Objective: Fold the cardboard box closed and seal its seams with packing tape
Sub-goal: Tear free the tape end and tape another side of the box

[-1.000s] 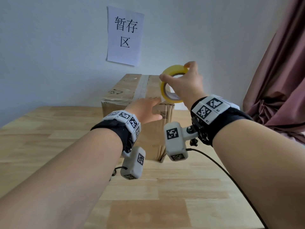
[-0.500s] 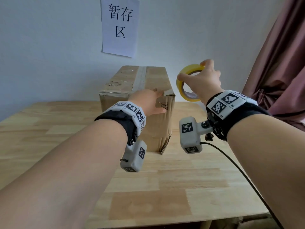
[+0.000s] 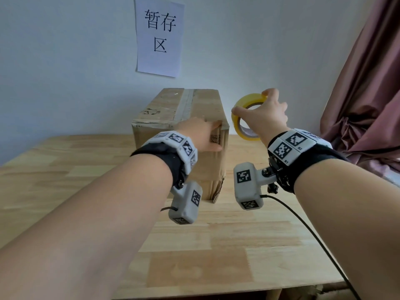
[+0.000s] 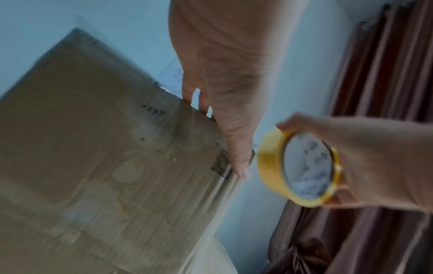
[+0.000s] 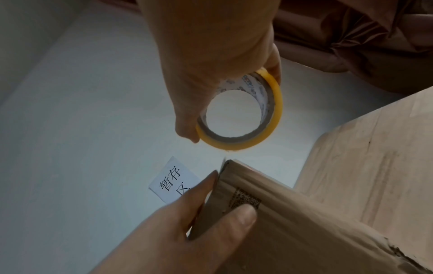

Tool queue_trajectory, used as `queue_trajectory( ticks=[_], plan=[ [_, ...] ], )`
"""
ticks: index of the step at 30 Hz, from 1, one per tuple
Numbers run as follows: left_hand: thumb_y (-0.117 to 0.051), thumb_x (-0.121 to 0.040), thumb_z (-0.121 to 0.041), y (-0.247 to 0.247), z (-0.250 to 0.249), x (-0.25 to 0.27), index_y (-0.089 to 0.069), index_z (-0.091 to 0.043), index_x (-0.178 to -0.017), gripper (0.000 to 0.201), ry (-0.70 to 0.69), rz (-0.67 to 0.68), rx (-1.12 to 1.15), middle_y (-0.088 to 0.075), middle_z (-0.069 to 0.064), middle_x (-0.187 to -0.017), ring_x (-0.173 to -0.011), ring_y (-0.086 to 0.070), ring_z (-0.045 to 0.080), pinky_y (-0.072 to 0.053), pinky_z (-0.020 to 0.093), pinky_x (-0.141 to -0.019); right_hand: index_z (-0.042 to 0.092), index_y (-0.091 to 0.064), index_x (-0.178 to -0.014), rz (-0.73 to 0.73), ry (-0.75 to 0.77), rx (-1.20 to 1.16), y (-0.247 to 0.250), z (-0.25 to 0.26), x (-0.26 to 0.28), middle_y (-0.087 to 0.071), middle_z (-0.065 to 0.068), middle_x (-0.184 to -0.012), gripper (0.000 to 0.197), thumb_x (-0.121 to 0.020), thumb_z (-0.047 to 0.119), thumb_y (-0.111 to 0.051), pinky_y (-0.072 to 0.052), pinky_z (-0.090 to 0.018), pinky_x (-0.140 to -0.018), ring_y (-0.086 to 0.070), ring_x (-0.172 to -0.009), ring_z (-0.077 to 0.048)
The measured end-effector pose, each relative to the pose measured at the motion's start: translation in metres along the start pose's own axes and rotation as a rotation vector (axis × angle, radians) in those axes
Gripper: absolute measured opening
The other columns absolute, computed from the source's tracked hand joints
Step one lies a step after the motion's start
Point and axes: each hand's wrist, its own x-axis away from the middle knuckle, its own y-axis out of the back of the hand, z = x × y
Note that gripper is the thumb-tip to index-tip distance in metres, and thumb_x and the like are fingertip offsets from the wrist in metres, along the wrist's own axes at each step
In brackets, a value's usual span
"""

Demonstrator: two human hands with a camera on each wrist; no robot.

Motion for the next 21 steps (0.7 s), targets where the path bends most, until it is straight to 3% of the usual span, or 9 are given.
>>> queue_trajectory(
  ticks=[2,6,9,11,13,16,18,21],
  plan=[
    [-0.049,-0.089,-0.056,-0.006,0.016,0.006,-0.021,-0.027,-0.149,0.073,-0.002,-0.013,0.095,-0.034,0.004,-0.15,-0.132,-0.041,0.026,-0.042,0.043,-0.101,0.029,-0.032,-0.129,-0.001,-0.007,-0.002,-0.001,0.0,0.001,-0.036,-0.006,-0.118,0.076,-0.068,0.055,-0.069,-0.039,-0.039,-0.076,-0.044,-0.111,-0.033],
    [-0.047,-0.091,-0.054,-0.016,0.044,0.023,-0.016,-0.027,-0.15,0.073,0.062,-0.076,0.12,-0.017,-0.002,-0.158,-0.143,-0.024,0.019,-0.027,0.043,-0.114,0.028,-0.033,-0.128,0.009,-0.01,-0.011,0.001,0.002,0.001,-0.033,-0.003,-0.11,0.076,-0.068,0.056,-0.069,-0.041,-0.039,-0.078,-0.045,-0.107,-0.031],
    [-0.046,-0.092,-0.052,-0.017,0.047,0.028,-0.021,-0.024,-0.149,0.069,0.092,-0.118,0.089,-0.023,0.0,-0.156,-0.141,-0.028,0.021,-0.03,0.042,-0.113,0.028,-0.033,-0.129,0.023,-0.004,-0.032,0.001,0.005,0.002,-0.033,-0.002,-0.11,0.076,-0.068,0.056,-0.069,-0.044,-0.04,-0.082,-0.045,-0.105,-0.029],
    [-0.046,-0.092,-0.052,-0.013,0.04,0.023,-0.035,-0.019,-0.144,0.063,0.097,-0.166,0.047,-0.035,0.003,-0.151,-0.135,-0.037,0.023,-0.038,0.042,-0.107,0.028,-0.033,-0.128,0.023,0.005,-0.035,0.0,0.007,0.002,-0.034,-0.002,-0.11,0.077,-0.067,0.056,-0.07,-0.046,-0.042,-0.086,-0.046,-0.105,-0.029],
    [-0.047,-0.092,-0.049,-0.009,0.029,0.015,-0.042,-0.015,-0.138,0.057,0.048,-0.219,0.033,-0.04,0.005,-0.146,-0.133,-0.039,0.024,-0.038,0.041,-0.105,0.028,-0.034,-0.128,0.028,0.007,-0.038,0.0,0.008,0.001,-0.034,-0.002,-0.109,0.078,-0.066,0.057,-0.071,-0.047,-0.044,-0.089,-0.048,-0.106,-0.029],
    [-0.049,-0.095,-0.04,-0.005,0.015,0.004,-0.028,-0.021,-0.147,0.059,-0.04,-0.159,0.087,-0.028,0.003,-0.154,-0.139,-0.031,0.024,-0.034,0.044,-0.109,0.028,-0.034,-0.129,0.041,0.006,-0.05,0.0,0.009,-0.001,-0.033,-0.002,-0.109,0.079,-0.066,0.057,-0.071,-0.047,-0.044,-0.091,-0.048,-0.106,-0.03],
    [-0.047,-0.096,-0.039,-0.007,0.012,0.0,-0.022,-0.026,-0.149,0.06,-0.043,-0.09,0.084,-0.022,-0.002,-0.157,-0.137,-0.034,0.024,-0.038,0.043,-0.105,0.028,-0.034,-0.129,0.045,0.016,-0.038,0.0,0.01,-0.002,-0.034,-0.002,-0.109,0.079,-0.066,0.058,-0.071,-0.047,-0.043,-0.09,-0.049,-0.105,-0.03],
    [-0.048,-0.095,-0.036,-0.013,0.013,0.0,-0.027,-0.03,-0.147,0.056,-0.019,-0.133,0.108,-0.035,-0.004,-0.151,-0.125,-0.048,0.025,-0.047,0.042,-0.094,0.028,-0.034,-0.129,0.058,0.016,-0.033,0.001,0.006,-0.003,-0.035,-0.002,-0.11,0.079,-0.066,0.058,-0.071,-0.048,-0.042,-0.088,-0.05,-0.103,-0.028]
  ],
)
